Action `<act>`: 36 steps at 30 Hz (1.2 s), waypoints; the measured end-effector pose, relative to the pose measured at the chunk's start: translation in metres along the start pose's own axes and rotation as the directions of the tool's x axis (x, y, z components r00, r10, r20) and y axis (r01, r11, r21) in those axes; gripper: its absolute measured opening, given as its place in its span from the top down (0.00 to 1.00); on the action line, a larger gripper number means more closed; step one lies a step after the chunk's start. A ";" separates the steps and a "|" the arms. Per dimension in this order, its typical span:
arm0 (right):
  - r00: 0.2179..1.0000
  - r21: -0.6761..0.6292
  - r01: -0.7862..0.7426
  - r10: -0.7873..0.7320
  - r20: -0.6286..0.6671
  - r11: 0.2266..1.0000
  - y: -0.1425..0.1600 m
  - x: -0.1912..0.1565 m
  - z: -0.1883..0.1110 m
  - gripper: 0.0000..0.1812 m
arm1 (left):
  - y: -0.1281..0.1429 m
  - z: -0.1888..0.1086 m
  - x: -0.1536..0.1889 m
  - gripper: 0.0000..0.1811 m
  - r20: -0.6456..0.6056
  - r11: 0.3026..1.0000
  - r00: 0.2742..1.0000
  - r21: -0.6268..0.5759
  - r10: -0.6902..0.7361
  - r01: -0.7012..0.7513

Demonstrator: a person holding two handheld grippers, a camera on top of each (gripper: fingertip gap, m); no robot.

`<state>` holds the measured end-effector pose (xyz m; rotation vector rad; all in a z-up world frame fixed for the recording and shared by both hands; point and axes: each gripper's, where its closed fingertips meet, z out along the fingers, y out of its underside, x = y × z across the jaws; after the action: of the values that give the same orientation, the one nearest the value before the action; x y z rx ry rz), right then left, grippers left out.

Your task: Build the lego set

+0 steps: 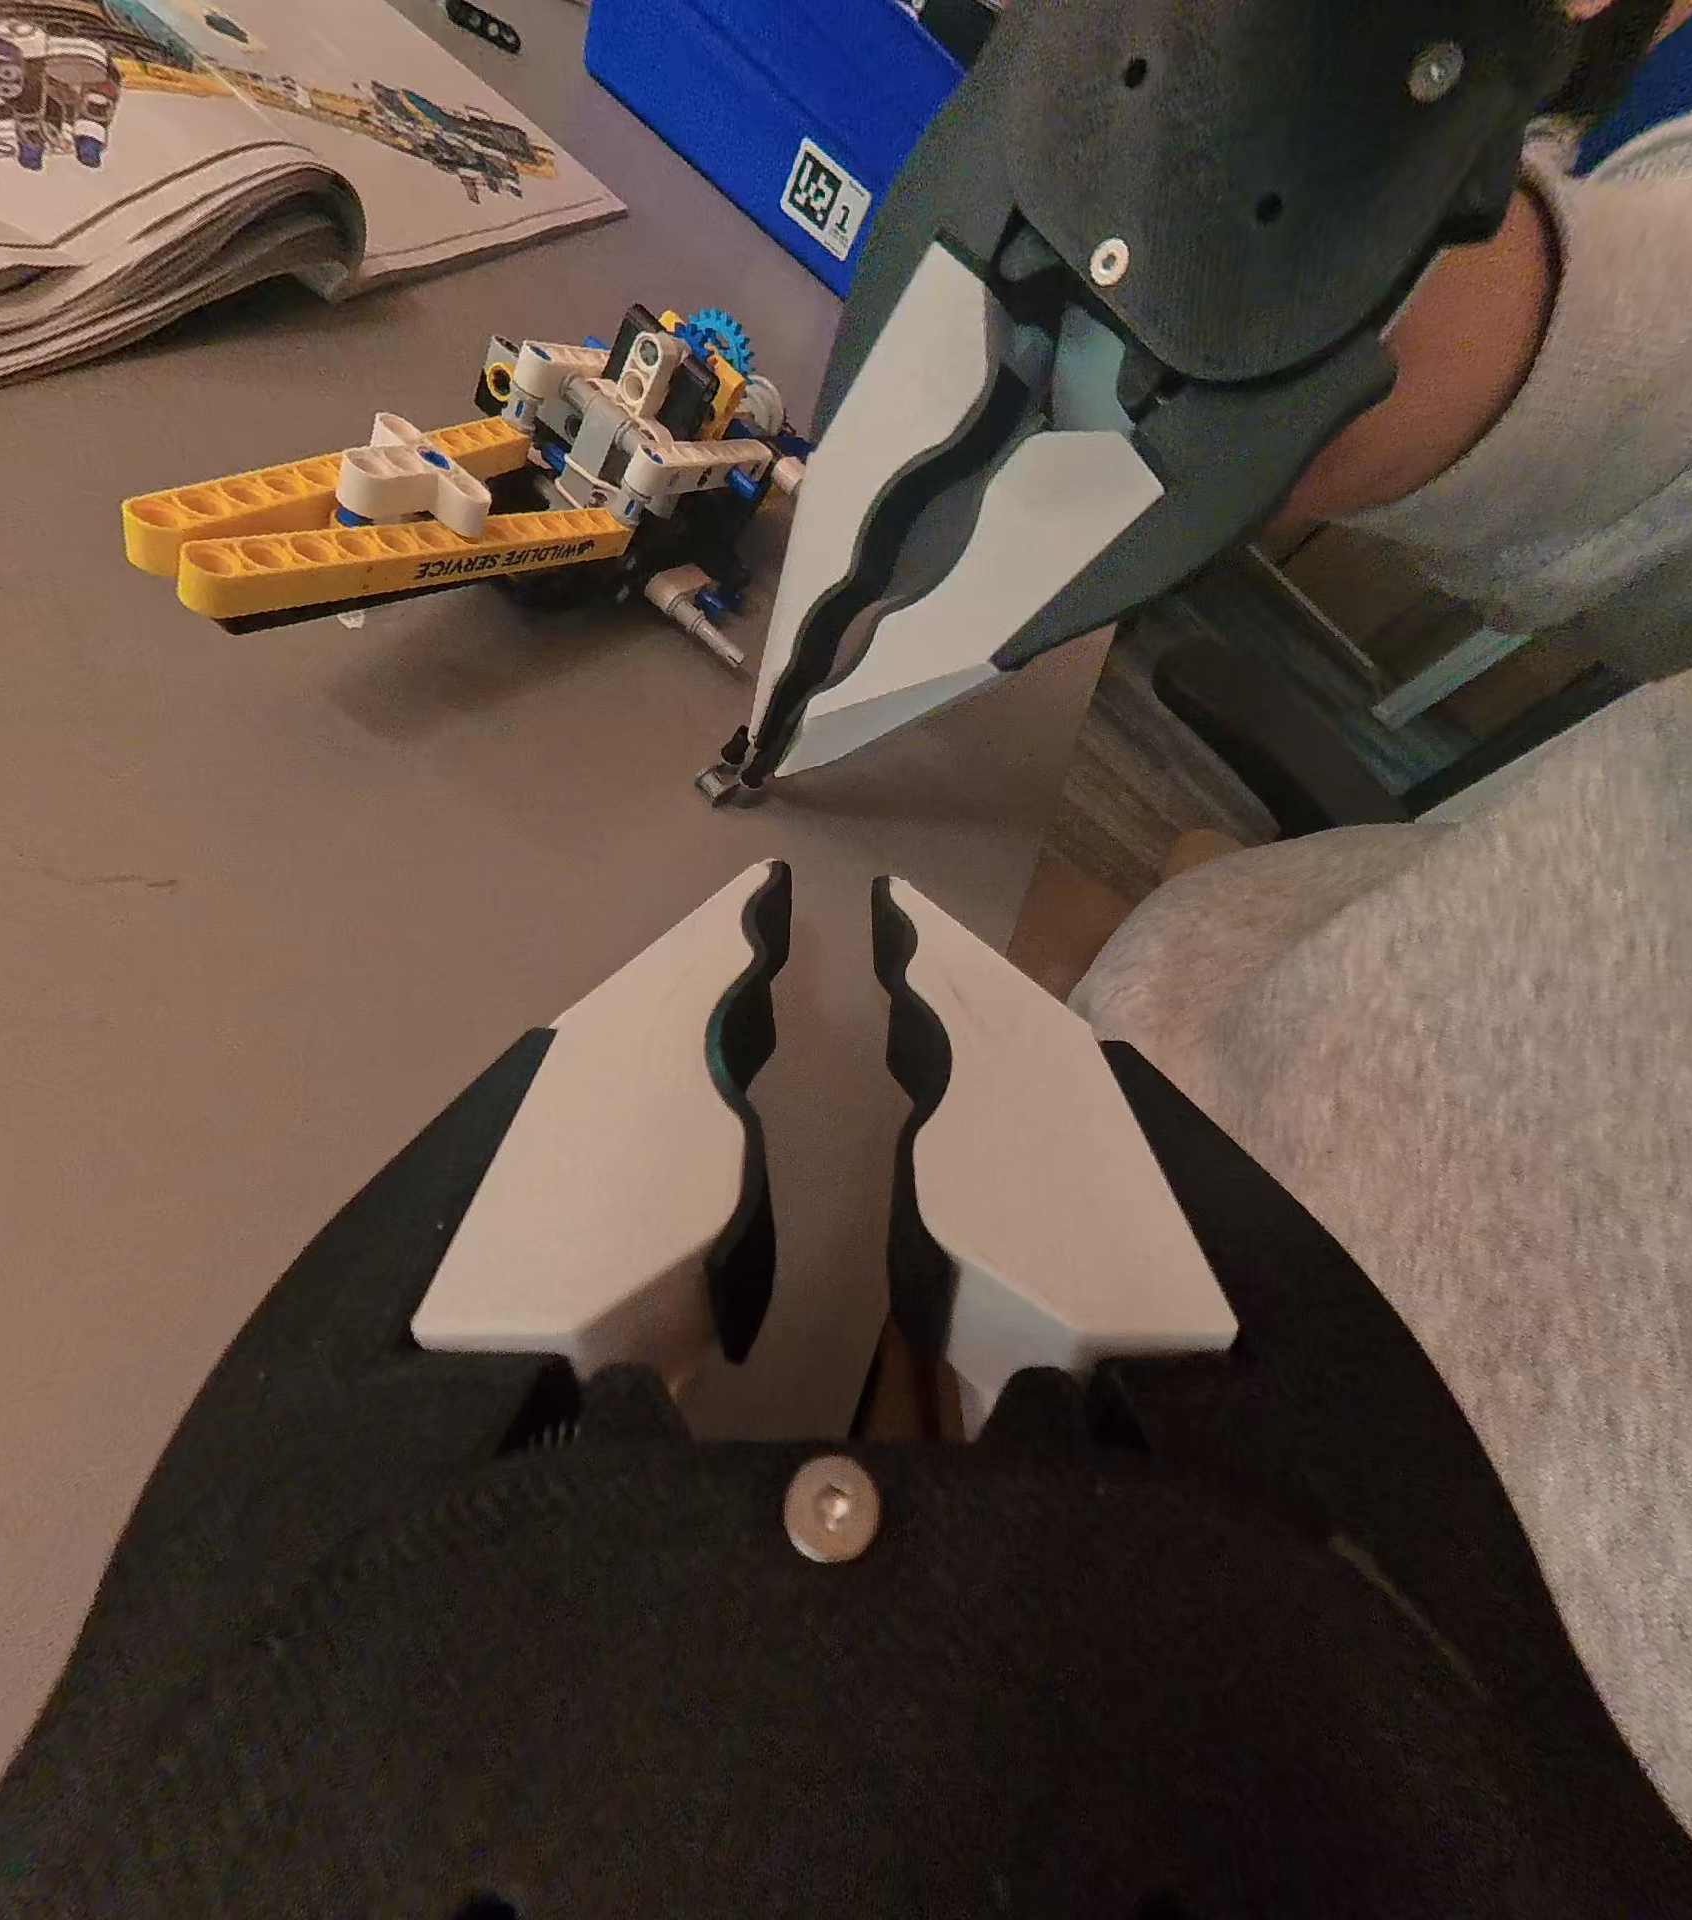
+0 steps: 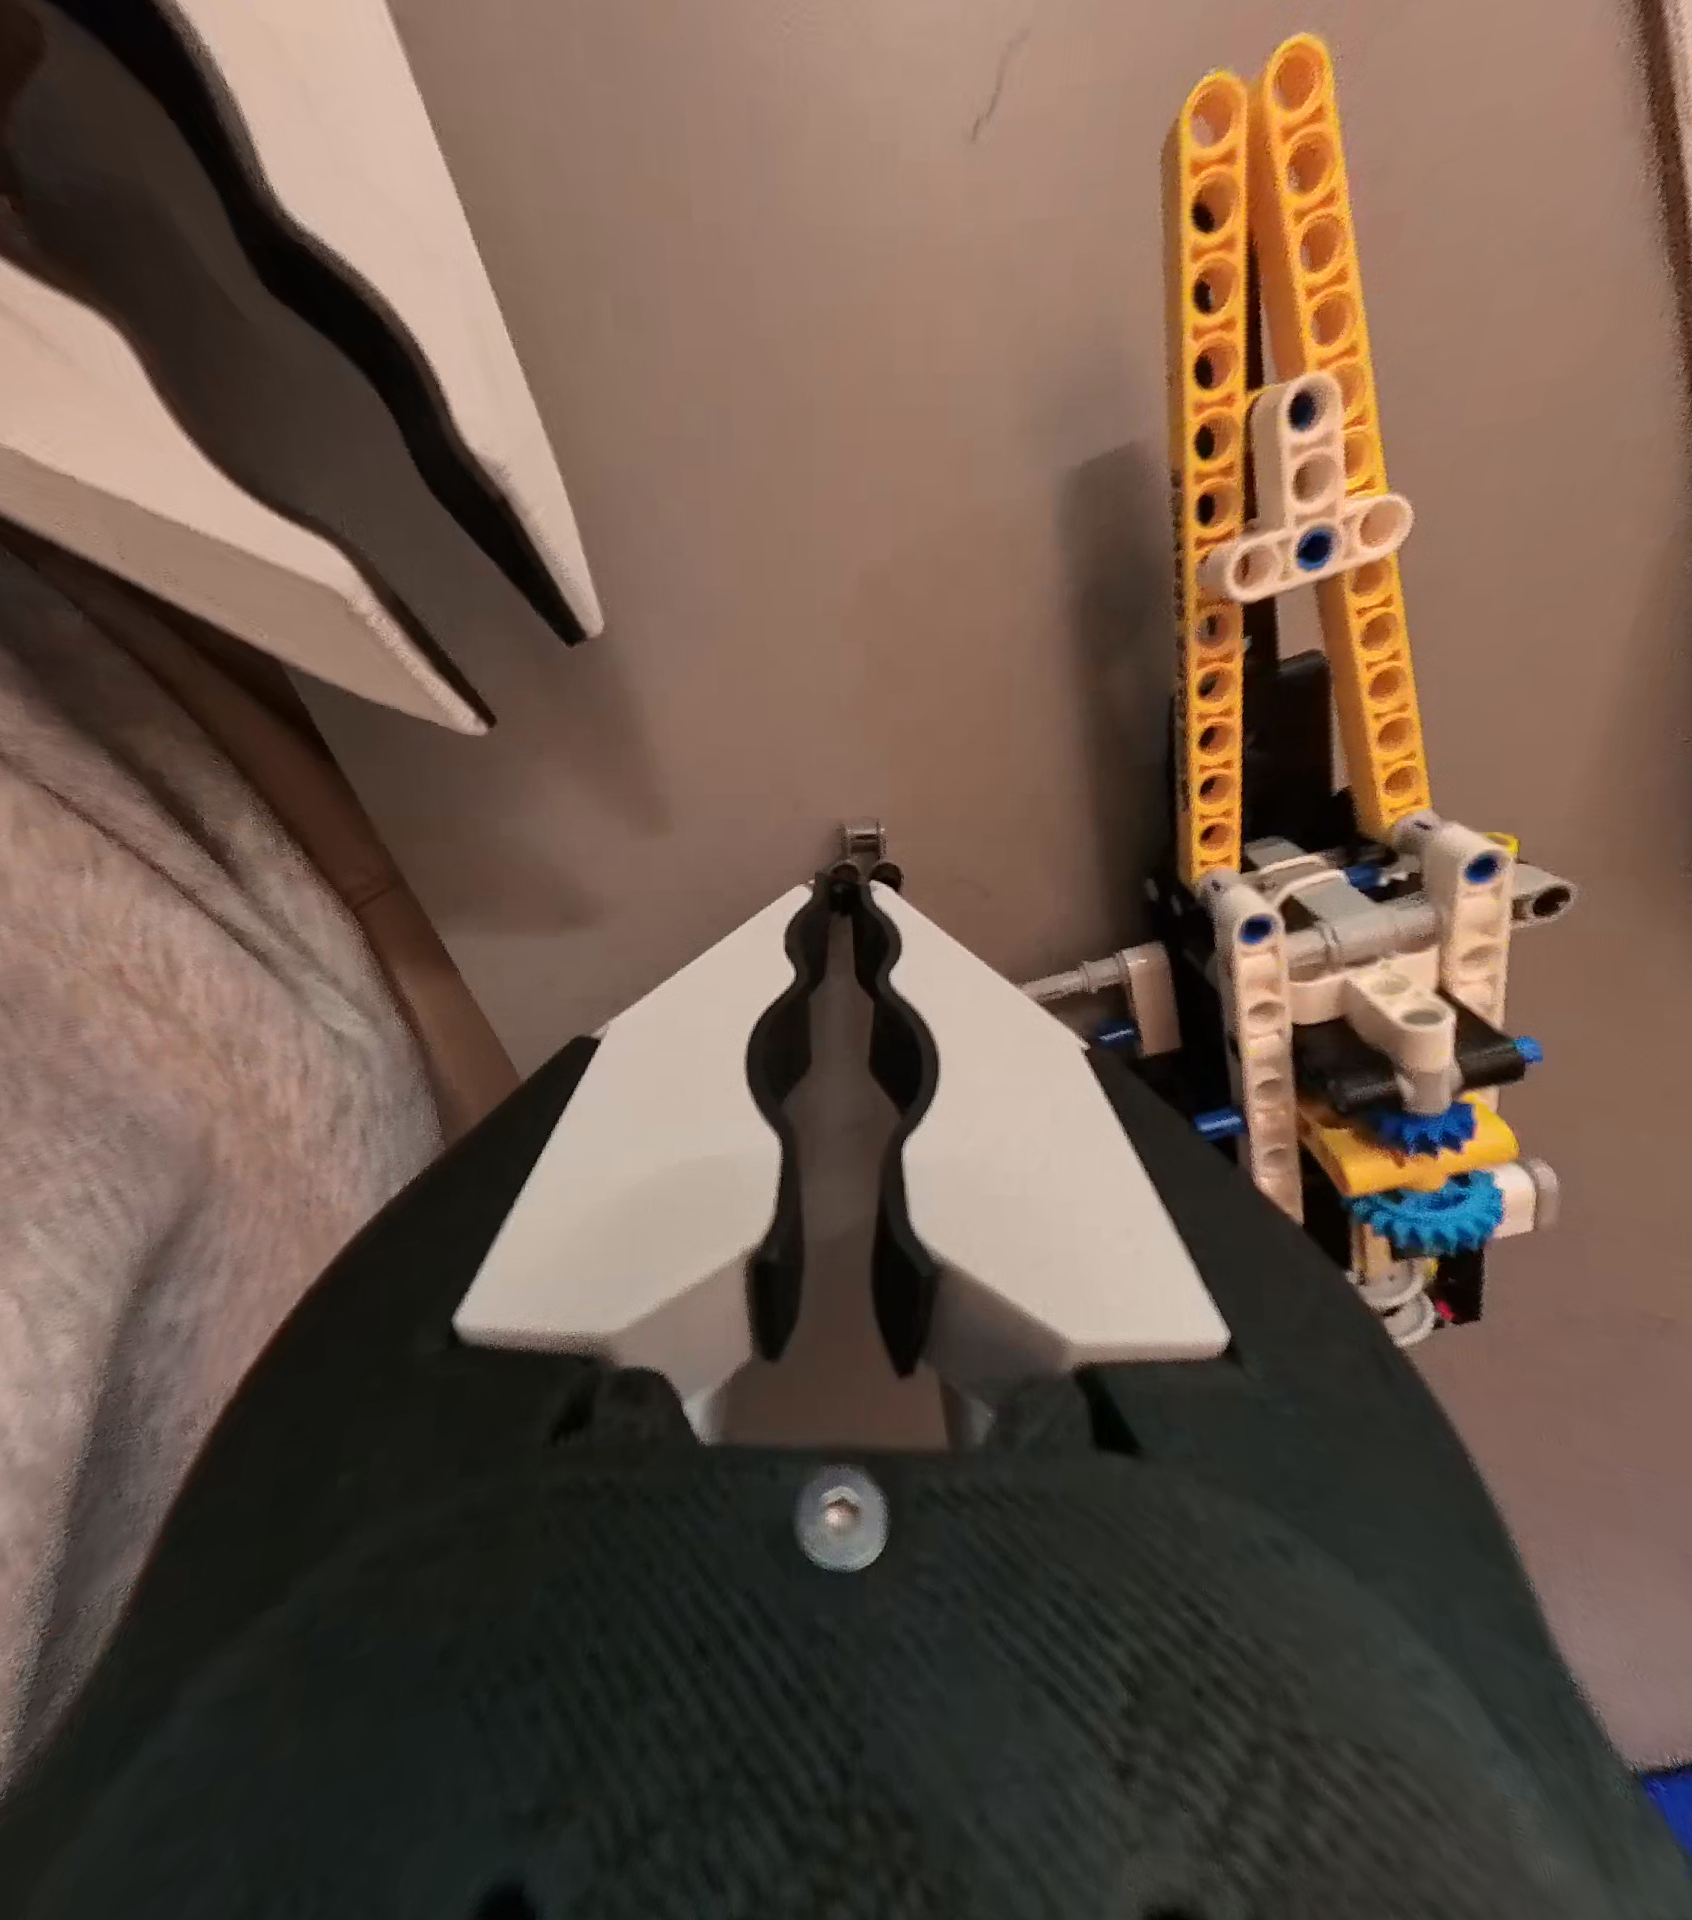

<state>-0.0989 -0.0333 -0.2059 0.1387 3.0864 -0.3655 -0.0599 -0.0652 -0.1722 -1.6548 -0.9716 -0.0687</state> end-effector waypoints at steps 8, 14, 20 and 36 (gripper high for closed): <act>0.998 -0.142 0.066 -0.061 0.034 0.988 -0.001 0.001 0.000 0.98 | 0.000 -0.001 -0.001 0.93 -0.002 1.000 1.000 0.004 -0.011 0.011; 0.993 -0.186 0.119 -0.119 0.011 0.975 -0.003 0.000 0.002 0.98 | 0.000 -0.001 -0.001 0.93 -0.012 1.000 1.000 0.006 -0.023 0.023; 0.996 -0.150 0.091 -0.088 0.026 0.984 0.000 0.001 0.002 0.98 | 0.000 -0.003 -0.001 0.93 -0.019 0.999 0.999 0.011 -0.036 0.037; 0.984 -0.156 0.181 -0.178 0.032 0.971 0.003 0.002 0.002 0.98 | 0.001 -0.002 0.000 0.93 -0.024 0.999 0.999 0.003 -0.044 0.044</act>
<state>-0.1003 -0.0304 -0.2085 -0.1480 3.1018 -0.1236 -0.0585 -0.0669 -0.1723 -1.6256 -0.9897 -0.1165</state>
